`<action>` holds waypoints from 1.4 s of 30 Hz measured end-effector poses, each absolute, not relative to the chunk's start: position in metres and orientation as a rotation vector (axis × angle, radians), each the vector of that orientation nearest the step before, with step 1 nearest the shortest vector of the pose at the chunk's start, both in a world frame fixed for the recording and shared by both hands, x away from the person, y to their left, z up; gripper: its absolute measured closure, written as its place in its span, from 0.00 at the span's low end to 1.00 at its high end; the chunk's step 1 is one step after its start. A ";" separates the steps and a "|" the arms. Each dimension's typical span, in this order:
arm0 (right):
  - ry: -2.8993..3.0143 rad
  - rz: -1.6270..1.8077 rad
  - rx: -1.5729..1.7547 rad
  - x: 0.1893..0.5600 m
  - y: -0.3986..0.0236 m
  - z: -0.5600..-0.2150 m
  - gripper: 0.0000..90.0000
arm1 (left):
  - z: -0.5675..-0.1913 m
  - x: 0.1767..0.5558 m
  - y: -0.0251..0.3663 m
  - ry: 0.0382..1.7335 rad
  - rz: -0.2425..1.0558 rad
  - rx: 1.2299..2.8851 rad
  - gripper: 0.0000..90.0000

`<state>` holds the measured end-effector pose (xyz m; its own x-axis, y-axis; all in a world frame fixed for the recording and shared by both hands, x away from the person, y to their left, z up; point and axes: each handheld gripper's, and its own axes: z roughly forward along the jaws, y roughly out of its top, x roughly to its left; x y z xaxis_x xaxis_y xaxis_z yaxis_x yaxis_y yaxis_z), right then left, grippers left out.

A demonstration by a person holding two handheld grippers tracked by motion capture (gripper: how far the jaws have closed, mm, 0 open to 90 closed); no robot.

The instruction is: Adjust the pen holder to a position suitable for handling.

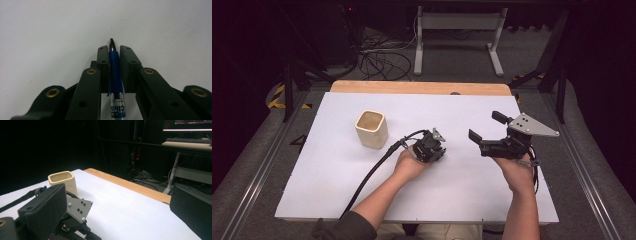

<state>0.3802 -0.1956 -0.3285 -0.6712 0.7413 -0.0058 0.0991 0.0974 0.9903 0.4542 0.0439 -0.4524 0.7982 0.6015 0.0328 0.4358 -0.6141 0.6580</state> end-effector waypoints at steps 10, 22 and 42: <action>1.872 1.602 0.824 0.383 -0.196 -0.331 0.02 | -0.445 0.456 0.048 0.747 0.340 2.313 0.89; 1.877 1.596 0.824 0.385 -0.194 -0.334 0.03 | -0.420 0.452 0.058 0.728 0.347 2.160 0.89; 1.905 1.598 0.840 0.390 -0.189 -0.342 0.09 | -0.385 0.439 0.069 0.669 0.386 1.954 0.89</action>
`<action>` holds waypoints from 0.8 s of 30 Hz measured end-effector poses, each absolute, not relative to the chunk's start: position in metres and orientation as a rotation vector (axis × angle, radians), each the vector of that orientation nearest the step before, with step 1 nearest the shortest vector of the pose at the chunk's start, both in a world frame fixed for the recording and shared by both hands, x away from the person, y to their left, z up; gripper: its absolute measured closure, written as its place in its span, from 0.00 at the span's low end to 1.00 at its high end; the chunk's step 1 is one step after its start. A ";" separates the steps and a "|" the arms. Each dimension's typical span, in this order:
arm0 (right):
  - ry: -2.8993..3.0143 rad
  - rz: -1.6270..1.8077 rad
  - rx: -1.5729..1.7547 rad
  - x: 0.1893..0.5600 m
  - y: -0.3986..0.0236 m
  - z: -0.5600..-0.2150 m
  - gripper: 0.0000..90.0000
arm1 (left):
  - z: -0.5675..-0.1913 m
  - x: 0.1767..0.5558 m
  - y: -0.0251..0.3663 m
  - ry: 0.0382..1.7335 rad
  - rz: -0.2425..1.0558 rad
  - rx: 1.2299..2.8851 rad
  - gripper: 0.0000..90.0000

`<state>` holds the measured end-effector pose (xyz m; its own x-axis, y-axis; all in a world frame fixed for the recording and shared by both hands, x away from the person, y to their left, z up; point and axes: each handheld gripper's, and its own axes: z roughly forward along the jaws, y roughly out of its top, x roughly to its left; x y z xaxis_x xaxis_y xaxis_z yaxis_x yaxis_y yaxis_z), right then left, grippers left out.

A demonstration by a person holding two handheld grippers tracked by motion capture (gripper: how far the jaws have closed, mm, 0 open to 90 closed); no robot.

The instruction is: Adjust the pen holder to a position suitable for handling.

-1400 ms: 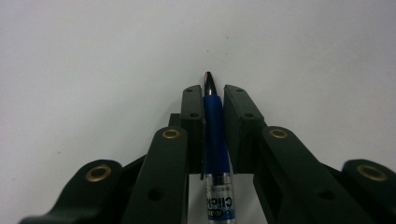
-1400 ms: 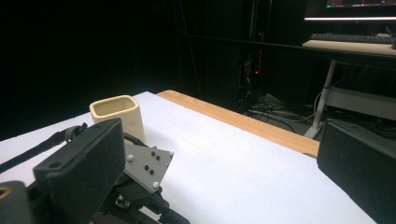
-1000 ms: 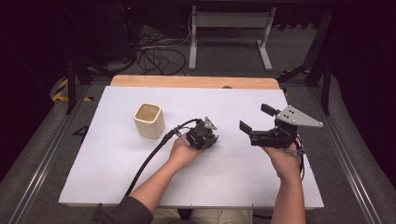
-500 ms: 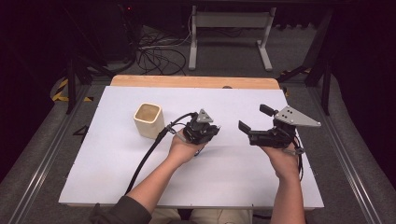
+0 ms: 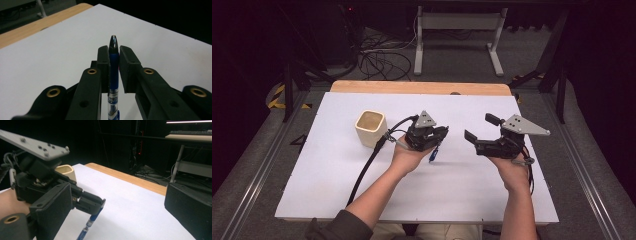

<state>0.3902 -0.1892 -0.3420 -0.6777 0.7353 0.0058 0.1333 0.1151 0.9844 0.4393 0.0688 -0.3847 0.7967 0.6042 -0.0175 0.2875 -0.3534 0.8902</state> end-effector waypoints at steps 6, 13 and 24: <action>1.937 1.590 0.839 0.392 -0.182 -0.347 0.10 | -0.376 0.436 0.070 0.653 0.388 1.928 0.89; 1.957 1.590 0.872 0.395 -0.178 -0.351 0.15 | -0.367 0.432 0.072 0.641 0.376 1.893 0.89; 2.009 1.587 0.945 0.402 -0.171 -0.360 0.26 | -0.352 0.426 0.073 0.613 0.393 1.865 0.89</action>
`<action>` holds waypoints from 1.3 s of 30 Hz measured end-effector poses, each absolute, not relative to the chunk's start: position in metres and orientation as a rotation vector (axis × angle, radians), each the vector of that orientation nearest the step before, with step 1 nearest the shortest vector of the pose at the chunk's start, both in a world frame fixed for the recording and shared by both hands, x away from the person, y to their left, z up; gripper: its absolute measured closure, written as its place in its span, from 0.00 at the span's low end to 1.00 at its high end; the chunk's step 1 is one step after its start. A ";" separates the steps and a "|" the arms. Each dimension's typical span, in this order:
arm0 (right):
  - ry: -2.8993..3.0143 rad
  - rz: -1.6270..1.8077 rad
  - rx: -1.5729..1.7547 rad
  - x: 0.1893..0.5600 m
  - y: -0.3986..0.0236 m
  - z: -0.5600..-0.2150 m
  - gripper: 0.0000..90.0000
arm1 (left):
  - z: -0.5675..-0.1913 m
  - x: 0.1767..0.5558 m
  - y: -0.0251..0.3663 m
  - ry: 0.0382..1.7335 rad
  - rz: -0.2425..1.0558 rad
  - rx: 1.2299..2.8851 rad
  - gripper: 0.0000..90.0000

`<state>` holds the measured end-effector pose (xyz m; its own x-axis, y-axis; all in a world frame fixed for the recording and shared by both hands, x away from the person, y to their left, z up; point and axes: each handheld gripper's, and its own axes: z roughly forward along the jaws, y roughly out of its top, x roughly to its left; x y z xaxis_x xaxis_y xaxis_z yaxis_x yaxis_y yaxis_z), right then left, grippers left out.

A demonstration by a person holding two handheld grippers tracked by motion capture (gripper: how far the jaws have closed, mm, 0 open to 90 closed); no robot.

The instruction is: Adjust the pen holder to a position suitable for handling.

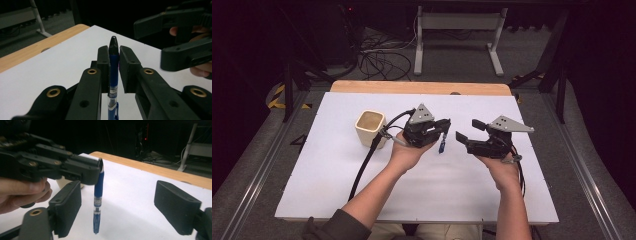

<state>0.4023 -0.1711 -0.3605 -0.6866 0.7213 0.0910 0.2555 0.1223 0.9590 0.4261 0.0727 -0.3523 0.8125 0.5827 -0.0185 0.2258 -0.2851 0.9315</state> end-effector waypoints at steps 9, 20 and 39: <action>2.061 1.601 0.925 0.406 -0.161 -0.368 0.36 | -0.346 0.423 0.073 0.598 0.395 1.839 0.89; 2.073 1.631 0.912 0.408 -0.152 -0.374 0.51 | -0.342 0.420 0.073 0.595 0.396 1.801 0.89; 2.070 1.647 0.902 0.410 -0.140 -0.380 0.67 | -0.337 0.416 0.073 0.582 0.385 1.749 0.89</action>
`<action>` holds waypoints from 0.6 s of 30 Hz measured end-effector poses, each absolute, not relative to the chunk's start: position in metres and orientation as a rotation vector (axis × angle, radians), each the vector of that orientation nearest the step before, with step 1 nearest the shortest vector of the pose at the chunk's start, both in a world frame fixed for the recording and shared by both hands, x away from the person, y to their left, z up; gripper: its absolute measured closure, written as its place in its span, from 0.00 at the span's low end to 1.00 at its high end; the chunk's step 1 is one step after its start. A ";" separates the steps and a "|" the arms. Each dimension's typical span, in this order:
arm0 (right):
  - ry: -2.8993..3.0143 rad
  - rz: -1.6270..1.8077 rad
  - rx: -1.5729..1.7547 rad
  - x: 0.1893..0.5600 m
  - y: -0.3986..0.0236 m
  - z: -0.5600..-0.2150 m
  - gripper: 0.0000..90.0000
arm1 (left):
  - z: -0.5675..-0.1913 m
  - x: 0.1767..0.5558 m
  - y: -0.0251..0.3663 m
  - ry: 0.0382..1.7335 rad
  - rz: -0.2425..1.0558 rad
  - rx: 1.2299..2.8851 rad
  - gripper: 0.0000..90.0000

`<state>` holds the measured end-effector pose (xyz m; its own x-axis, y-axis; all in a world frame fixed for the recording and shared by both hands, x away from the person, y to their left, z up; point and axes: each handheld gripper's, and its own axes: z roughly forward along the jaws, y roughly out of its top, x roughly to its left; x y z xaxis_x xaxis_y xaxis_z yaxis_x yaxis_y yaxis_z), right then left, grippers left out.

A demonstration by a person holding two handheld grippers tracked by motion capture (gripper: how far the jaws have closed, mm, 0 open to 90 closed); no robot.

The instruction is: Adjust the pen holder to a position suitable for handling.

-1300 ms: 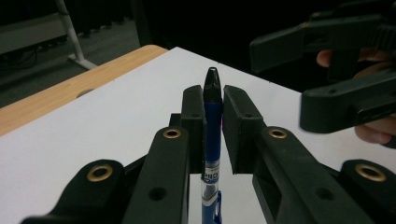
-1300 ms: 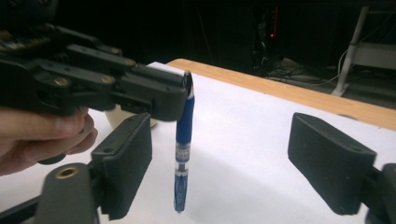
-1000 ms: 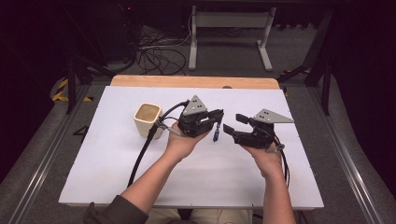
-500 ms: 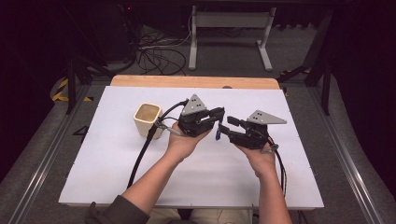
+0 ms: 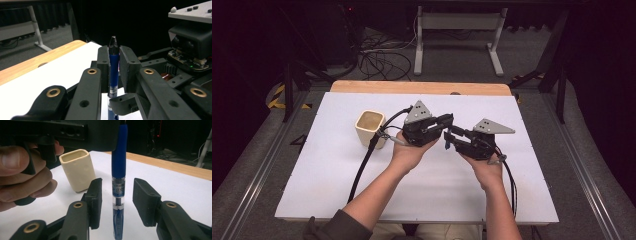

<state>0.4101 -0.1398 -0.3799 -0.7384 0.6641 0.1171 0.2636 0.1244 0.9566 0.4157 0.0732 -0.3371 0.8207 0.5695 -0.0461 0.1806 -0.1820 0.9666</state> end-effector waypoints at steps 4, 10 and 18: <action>2.076 1.647 0.904 0.410 -0.139 -0.380 0.69 | -0.336 0.415 0.073 0.581 0.384 1.742 0.89; 2.076 1.647 0.907 0.410 -0.139 -0.381 0.71 | -0.335 0.413 0.075 0.577 0.384 1.731 0.89; 2.086 1.642 0.903 0.410 -0.137 -0.382 0.82 | -0.333 0.413 0.076 0.570 0.388 1.726 0.89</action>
<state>0.4103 -0.1365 -0.3816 -0.7424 0.6591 0.1204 0.2717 0.1320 0.9533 0.4126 0.0759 -0.3335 0.8234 0.5657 -0.0449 0.1653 -0.1634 0.9726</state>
